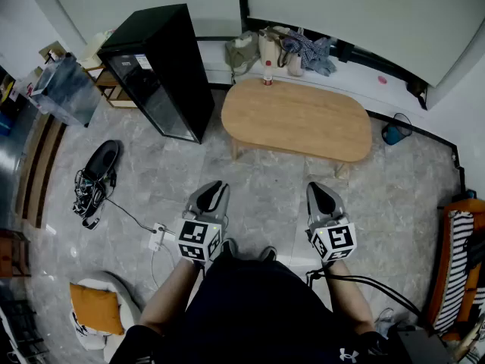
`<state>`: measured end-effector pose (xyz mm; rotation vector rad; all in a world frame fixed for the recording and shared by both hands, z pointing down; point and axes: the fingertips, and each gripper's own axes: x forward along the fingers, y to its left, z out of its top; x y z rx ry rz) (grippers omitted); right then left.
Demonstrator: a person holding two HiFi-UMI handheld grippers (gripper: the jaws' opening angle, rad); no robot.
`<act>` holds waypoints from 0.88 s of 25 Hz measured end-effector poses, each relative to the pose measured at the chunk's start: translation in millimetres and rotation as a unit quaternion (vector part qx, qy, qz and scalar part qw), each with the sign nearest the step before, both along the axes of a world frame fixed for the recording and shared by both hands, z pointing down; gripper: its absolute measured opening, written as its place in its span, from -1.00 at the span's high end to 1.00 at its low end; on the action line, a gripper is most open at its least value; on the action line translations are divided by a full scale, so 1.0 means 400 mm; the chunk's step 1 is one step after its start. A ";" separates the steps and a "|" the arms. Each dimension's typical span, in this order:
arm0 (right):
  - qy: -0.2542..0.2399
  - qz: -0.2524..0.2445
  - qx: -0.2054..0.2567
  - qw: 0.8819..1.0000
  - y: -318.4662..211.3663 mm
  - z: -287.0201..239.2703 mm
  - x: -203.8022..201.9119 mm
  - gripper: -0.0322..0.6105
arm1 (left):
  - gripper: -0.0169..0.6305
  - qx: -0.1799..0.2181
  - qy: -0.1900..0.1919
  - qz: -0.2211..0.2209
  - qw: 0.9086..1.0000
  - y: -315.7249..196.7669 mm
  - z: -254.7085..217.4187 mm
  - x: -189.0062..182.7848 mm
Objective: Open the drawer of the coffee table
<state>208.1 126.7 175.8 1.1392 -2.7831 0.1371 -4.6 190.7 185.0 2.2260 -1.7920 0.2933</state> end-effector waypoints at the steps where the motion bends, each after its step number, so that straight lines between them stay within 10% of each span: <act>1: 0.000 0.001 0.003 1.000 0.004 -0.006 -0.010 0.90 | 0.73 -0.002 -0.001 -0.001 1.000 0.006 0.001 -0.016; 22: 0.023 0.096 -0.019 0.995 0.063 0.014 -0.168 0.89 | 0.73 -0.009 0.007 0.054 0.999 0.003 0.058 -0.289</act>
